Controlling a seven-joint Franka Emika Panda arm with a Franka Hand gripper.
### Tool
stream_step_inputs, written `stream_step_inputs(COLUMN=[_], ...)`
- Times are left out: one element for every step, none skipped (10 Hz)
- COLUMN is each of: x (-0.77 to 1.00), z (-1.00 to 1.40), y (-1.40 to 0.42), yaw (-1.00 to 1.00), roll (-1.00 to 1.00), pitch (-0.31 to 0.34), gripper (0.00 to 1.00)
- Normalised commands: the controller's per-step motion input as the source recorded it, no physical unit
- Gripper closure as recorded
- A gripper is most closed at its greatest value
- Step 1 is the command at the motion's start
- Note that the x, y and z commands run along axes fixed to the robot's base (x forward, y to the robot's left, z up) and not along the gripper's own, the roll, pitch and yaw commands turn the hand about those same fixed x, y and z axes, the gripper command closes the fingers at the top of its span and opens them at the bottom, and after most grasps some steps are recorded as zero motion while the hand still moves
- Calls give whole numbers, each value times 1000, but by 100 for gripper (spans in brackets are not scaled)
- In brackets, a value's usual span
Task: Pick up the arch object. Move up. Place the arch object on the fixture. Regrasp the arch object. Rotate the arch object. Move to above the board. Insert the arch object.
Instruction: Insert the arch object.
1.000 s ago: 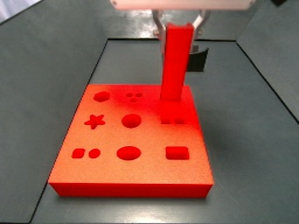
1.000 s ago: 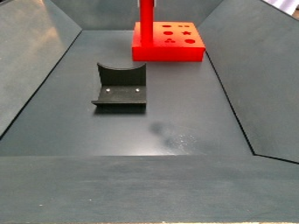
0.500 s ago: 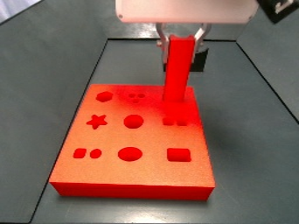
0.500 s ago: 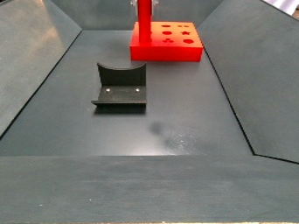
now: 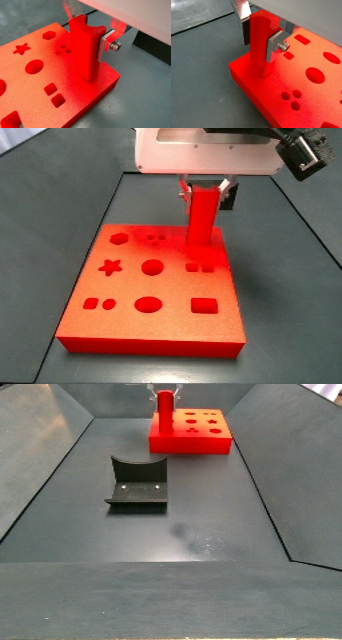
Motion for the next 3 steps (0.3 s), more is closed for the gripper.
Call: stream_step_inputs(x=[0,0,0], z=[-40,-9,0], y=[0,0,0], yaw=[0,0,0], roll=[0,-19,-11], pitch=[-66,-21,0], gripper=[100,100,100])
